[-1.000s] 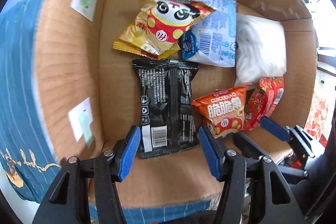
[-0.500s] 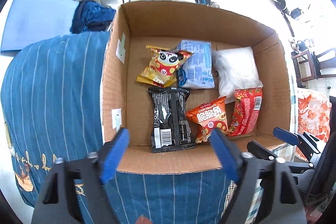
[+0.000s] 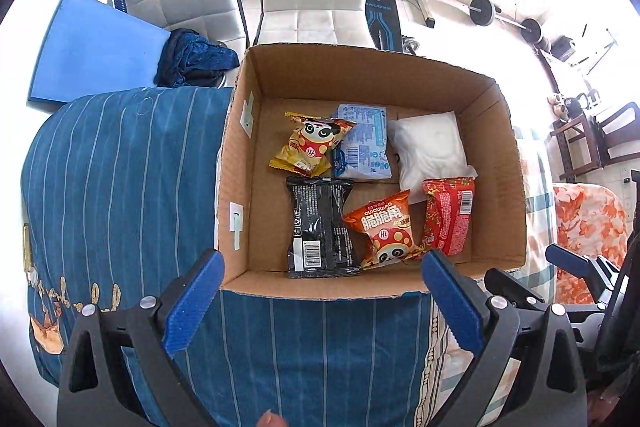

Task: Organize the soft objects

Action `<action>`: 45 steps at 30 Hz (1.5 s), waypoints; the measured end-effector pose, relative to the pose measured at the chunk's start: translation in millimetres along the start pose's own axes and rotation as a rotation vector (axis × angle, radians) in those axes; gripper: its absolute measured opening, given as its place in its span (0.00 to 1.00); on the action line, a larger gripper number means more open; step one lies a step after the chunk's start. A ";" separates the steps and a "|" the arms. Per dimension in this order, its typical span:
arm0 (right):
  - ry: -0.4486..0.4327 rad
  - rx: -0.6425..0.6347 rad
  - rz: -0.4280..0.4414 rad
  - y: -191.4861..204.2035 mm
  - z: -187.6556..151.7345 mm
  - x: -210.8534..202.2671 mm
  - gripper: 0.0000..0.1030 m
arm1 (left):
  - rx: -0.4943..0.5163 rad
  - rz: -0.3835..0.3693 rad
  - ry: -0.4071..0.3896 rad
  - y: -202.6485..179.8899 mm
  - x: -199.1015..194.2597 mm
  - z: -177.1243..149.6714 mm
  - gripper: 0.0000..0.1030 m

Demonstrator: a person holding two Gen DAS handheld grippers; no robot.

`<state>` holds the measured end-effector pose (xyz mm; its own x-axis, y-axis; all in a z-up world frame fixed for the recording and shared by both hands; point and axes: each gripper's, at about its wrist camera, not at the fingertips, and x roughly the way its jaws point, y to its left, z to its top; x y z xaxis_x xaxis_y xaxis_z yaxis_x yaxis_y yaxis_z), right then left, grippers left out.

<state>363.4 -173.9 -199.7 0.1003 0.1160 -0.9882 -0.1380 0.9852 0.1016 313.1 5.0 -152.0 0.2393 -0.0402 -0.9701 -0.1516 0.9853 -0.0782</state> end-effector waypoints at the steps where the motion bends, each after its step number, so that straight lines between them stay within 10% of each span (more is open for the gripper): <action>1: -0.006 0.004 -0.002 -1.5 -1.3 -4.8 1.00 | 0.002 -0.004 -0.006 -1.0 -4.6 -2.0 0.98; 23: -0.232 -0.037 0.036 -4.4 -124.4 -180.6 1.00 | -0.012 0.019 -0.308 -24.6 -189.5 -107.8 0.98; 45: -0.340 -0.107 0.049 9.5 -212.7 -299.4 1.00 | 0.003 -0.007 -0.328 -40.8 -256.1 -178.9 0.98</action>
<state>122.5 -226.1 72.7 0.4108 0.2163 -0.8857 -0.2518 0.9606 0.1178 86.5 -54.5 58.6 0.5369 0.0084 -0.8436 -0.1461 0.9858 -0.0832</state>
